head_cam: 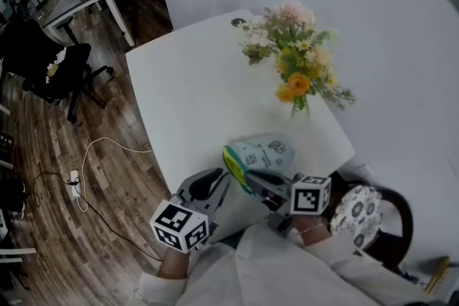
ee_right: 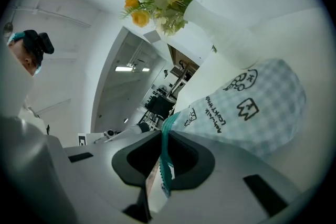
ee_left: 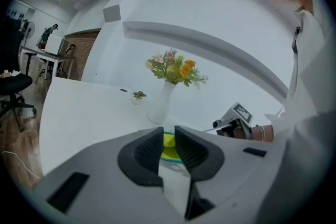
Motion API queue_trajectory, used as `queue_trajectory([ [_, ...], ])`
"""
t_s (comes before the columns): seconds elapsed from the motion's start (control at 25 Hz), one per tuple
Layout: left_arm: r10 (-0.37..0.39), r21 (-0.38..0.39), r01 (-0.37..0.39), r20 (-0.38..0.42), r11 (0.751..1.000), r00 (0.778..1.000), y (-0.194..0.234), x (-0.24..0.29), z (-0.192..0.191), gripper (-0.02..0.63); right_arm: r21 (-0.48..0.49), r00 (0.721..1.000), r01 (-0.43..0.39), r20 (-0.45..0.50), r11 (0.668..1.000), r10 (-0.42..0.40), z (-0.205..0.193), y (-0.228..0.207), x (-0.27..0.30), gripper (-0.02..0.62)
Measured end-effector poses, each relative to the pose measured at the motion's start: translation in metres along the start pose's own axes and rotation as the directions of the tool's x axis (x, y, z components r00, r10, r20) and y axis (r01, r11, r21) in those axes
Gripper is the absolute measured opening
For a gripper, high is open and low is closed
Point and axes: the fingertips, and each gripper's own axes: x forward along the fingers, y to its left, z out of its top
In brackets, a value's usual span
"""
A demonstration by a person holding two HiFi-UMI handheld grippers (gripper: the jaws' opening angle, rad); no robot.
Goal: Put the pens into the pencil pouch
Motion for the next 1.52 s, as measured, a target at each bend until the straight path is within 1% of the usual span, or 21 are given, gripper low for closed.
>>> queue_trajectory([
  [0.08,-0.002,-0.006,0.002,-0.023,1.0,1.0,0.002,0.0,-0.008,0.061,0.013,0.999,0.032,-0.018,0.999,-0.032,-0.01,-0.009,0.003,0.04],
  [0.16,0.005,-0.015,-0.006,-0.041,1.0,0.999,0.004,-0.002,-0.015,0.061,0.018,0.998,0.046,-0.037,0.999,-0.046,-0.018,-0.012,0.007,0.04],
  [0.36,0.031,-0.029,-0.033,-0.057,0.999,0.998,0.01,-0.003,-0.021,0.061,0.023,0.991,0.094,-0.095,0.995,-0.091,-0.038,-0.025,0.013,0.04],
  [0.56,0.025,-0.027,-0.027,-0.073,0.999,0.997,0.009,-0.002,-0.023,0.061,-0.03,0.965,0.177,-0.189,0.984,-0.18,-0.056,-0.036,0.017,0.04],
  [0.84,0.032,-0.033,-0.035,-0.093,0.999,0.995,0.007,0.0,-0.028,0.061,-0.102,0.938,0.248,-0.223,0.963,-0.265,-0.064,-0.047,0.015,0.043],
  [0.92,0.032,-0.038,-0.036,-0.089,0.999,0.995,0.006,0.0,-0.028,0.061,-0.106,0.934,0.259,-0.226,0.96,-0.277,-0.065,-0.048,0.013,0.065],
  [1.04,0.02,-0.039,-0.024,-0.087,0.999,0.996,0.004,0.001,-0.028,0.061,-0.11,0.936,0.26,-0.215,0.959,-0.278,-0.063,-0.047,0.012,0.112],
  [1.2,0.005,-0.039,-0.008,-0.076,0.999,0.997,0.001,0.001,-0.024,0.061,-0.108,0.944,0.238,-0.209,0.965,-0.256,-0.058,-0.037,0.009,0.117],
  [1.32,-0.02,-0.022,0.019,-0.076,1.0,0.997,-0.003,0.001,-0.018,0.061,-0.149,0.946,0.229,-0.197,0.962,-0.255,-0.046,-0.027,0.004,0.117],
  [1.4,-0.039,0.002,0.039,-0.081,0.999,0.996,-0.006,-0.001,-0.012,0.06,-0.182,0.952,0.196,-0.2,0.964,-0.232,-0.038,-0.016,0.003,0.115],
  [1.52,-0.045,0.048,0.05,-0.101,0.998,0.994,-0.01,-0.003,-0.002,0.06,-0.235,0.957,0.112,-0.238,0.965,-0.168,-0.029,0.002,0.003,0.115],
])
